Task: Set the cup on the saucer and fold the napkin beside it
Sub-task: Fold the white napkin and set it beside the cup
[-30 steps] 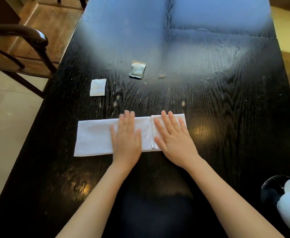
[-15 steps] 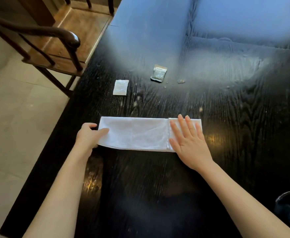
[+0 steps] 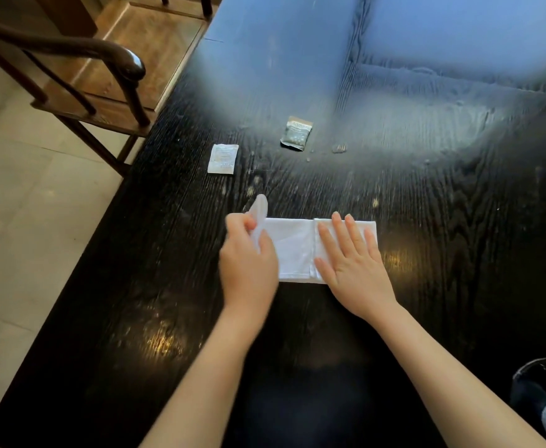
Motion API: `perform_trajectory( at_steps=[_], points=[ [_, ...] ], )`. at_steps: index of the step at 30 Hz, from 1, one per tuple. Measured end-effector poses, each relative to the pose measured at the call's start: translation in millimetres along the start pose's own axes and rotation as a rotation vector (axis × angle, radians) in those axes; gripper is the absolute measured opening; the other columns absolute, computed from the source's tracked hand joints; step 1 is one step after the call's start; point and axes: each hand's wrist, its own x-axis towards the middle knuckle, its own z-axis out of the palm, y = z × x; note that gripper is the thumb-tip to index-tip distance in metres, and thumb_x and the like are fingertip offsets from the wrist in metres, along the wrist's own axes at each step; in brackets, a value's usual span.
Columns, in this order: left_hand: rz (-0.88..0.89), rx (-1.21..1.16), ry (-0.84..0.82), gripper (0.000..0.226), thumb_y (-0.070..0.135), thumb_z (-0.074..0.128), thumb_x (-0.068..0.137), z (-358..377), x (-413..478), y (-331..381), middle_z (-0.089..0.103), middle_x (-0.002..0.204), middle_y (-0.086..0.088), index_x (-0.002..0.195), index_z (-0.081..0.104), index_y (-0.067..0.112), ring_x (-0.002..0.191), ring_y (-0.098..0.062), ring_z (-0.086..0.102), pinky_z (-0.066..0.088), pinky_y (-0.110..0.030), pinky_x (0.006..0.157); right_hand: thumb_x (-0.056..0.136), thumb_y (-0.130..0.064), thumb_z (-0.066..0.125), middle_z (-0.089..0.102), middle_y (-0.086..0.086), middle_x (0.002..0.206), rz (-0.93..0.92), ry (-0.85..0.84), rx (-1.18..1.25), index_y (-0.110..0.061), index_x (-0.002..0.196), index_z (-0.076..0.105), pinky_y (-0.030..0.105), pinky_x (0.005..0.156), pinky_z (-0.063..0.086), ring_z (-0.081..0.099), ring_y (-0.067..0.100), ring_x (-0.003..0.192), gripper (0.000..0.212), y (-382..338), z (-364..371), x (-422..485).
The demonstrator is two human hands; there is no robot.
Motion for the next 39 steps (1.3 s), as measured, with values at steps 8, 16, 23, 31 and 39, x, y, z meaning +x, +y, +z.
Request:
perform_trajectory(
  at_steps=[8,16,23,31,39],
  points=[
    [0.139,0.144,-0.128,0.051,0.007,0.042,0.094,79,-21,-25,0.037,0.145,-0.019,0.141,0.026,0.001,0.141,-0.028,0.025,0.009,-0.038,0.119,0.092,-0.049,0.009,-0.007,0.002,0.157,0.017,0.059,0.038,-0.023,0.144,-0.007,0.036,0.112,-0.017,-0.014,0.016,0.143,0.06,-2,6,-2],
    [0.336,0.278,-0.236,0.07,0.056,0.003,0.091,85,-21,-47,0.03,0.151,-0.013,0.146,0.001,0.013,0.144,-0.013,0.002,-0.006,-0.038,0.118,0.097,-0.043,0.005,0.008,0.011,0.158,0.118,0.094,0.036,-0.019,0.148,0.01,0.044,0.115,-0.001,0.003,0.026,0.145,0.057,-14,11,-14],
    [0.451,0.301,-0.378,0.056,0.042,0.008,0.097,76,-15,-47,0.016,0.154,-0.013,0.144,0.015,0.012,0.144,-0.027,0.016,0.002,-0.045,0.118,0.092,-0.04,0.015,0.004,0.01,0.157,0.216,0.095,0.143,-0.018,0.149,0.009,0.042,0.115,-0.005,-0.002,0.024,0.144,0.061,-30,14,-31],
    [0.482,0.564,-0.33,0.05,0.028,0.015,0.098,54,-14,-70,0.037,0.148,-0.011,0.14,0.036,0.01,0.14,-0.028,0.026,0.005,-0.056,0.115,0.086,-0.041,0.008,-0.006,0.002,0.157,0.219,0.079,0.257,-0.023,0.149,0.005,0.038,0.115,-0.01,-0.013,0.016,0.143,0.065,-30,6,-32],
    [0.484,0.729,-0.252,0.051,0.028,0.007,0.098,72,-14,-73,0.028,0.153,-0.009,0.145,0.019,0.01,0.142,-0.028,0.02,0.007,-0.061,0.109,0.093,-0.033,0.021,0.018,0.013,0.155,0.241,0.157,0.099,-0.015,0.146,0.02,0.043,0.113,0.006,0.005,0.022,0.142,0.056,-34,21,-40]
  ],
)
